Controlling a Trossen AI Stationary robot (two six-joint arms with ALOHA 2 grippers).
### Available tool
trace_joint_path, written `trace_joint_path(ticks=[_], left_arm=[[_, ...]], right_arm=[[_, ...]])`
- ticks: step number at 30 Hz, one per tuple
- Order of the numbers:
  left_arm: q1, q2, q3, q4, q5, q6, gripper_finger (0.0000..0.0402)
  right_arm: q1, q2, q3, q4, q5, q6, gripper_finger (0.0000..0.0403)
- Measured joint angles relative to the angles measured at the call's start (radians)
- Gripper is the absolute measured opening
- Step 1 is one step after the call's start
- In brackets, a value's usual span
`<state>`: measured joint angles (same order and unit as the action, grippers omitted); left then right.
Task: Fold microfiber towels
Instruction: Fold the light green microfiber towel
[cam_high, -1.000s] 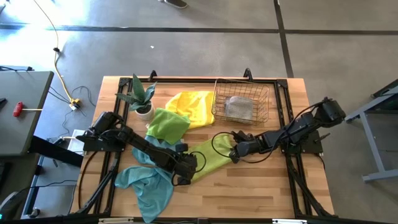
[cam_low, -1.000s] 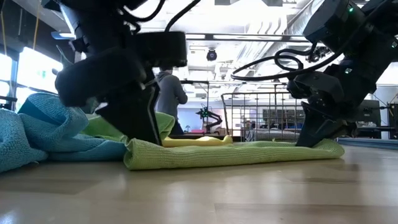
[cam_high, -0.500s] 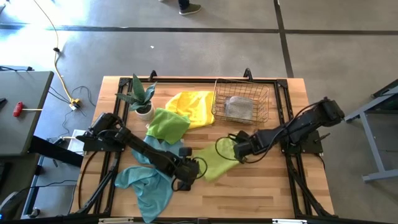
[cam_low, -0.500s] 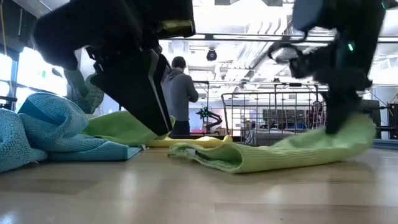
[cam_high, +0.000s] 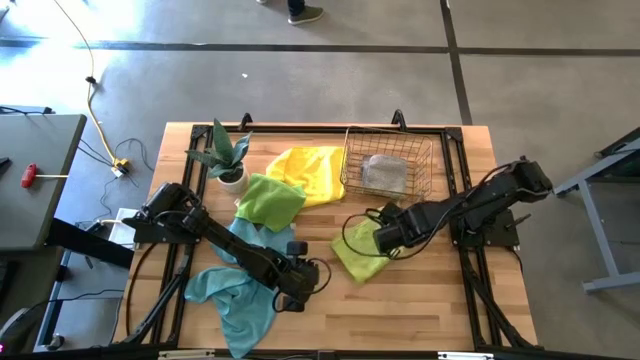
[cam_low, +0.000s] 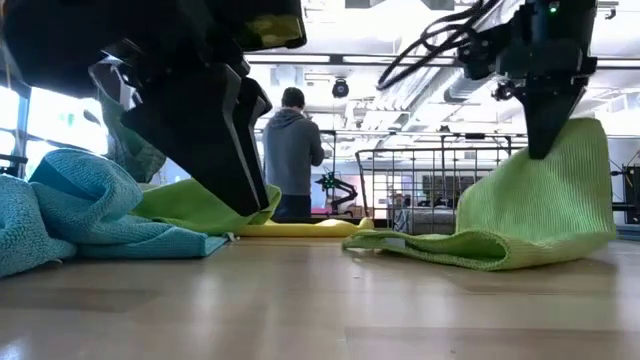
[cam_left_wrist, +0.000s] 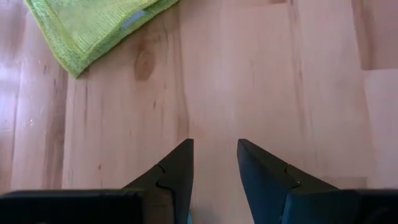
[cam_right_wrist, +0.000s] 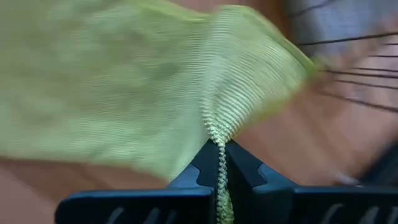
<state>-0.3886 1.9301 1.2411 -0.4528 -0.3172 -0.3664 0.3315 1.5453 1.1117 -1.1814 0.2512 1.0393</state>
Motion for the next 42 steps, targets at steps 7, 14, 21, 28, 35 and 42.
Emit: trace_joint_path(ticks=[7, 14, 21, 28, 35, 42], left_arm=[[-0.014, 0.000, 0.000, 0.000, -0.001, 0.002, 0.0115], [-0.030, 0.000, 0.000, 0.000, 0.000, 0.003, 0.0115], [-0.053, 0.000, 0.000, -0.001, -0.001, 0.003, 0.0115], [-0.065, 0.000, 0.000, 0.015, -0.069, 0.021, 0.0115], [-0.065, -0.001, -0.014, 0.011, -0.115, 0.021, 0.0115], [-0.065, -0.001, -0.039, 0.007, -0.129, 0.002, 0.0115]], right_arm=[[0.056, 0.143, 0.052, 0.141, -0.067, -0.017, 0.0000], [0.078, 0.280, 0.195, 0.151, -0.067, -0.066, 0.0000], [0.075, 0.328, 0.320, 0.133, -0.007, -0.109, 0.0000], [0.075, 0.328, 0.389, 0.081, 0.072, -0.082, 0.0000], [0.074, 0.328, 0.394, 0.197, 0.091, -0.084, 0.0000], [0.071, 0.338, 0.394, 0.319, 0.163, -0.108, 0.0000]])
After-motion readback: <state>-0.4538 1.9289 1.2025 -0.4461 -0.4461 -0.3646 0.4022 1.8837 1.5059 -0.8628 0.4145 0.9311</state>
